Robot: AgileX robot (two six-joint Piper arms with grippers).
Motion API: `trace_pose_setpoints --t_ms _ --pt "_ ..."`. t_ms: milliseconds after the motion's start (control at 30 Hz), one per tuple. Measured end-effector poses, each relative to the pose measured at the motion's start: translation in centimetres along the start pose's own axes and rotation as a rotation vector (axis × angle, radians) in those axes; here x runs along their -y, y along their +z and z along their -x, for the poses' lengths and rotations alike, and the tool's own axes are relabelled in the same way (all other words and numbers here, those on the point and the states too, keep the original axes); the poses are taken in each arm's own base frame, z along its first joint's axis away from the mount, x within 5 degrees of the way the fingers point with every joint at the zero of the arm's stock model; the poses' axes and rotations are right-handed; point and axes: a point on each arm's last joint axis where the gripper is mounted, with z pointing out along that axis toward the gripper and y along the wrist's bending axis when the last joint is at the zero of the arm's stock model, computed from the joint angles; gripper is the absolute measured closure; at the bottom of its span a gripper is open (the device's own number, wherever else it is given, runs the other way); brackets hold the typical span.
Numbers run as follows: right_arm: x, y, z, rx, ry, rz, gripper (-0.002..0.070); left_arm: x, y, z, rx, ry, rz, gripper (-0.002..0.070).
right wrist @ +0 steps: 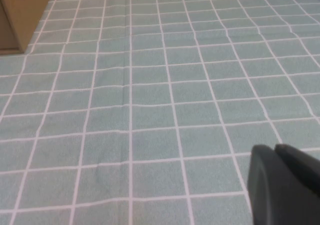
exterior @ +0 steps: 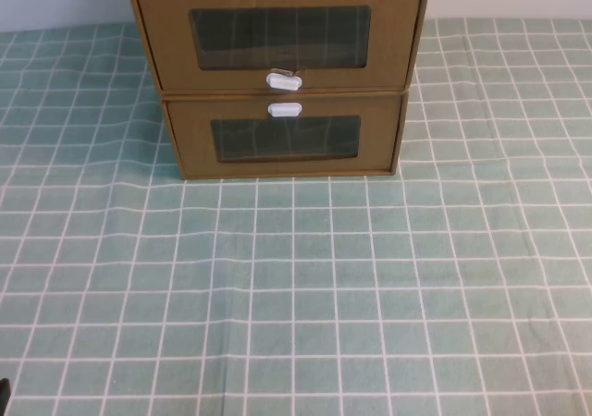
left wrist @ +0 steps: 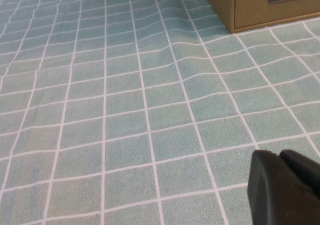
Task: Open the shoe box
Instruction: 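Pull the top drawer of the cardboard box fully open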
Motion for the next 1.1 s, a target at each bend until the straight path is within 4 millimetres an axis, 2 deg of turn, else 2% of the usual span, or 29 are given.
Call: trace_pose_setpoints --t_ms 900,1100 --pt "0.01 0.00 0.00 0.000 -0.002 -0.001 0.0691 0.00 0.00 0.00 0.000 -0.002 0.000 0.0680" --pt "0.11 0.00 0.16 0.017 -0.036 -0.012 0.0691 -0.09 -0.01 0.43 0.048 -0.002 0.010 0.0680"
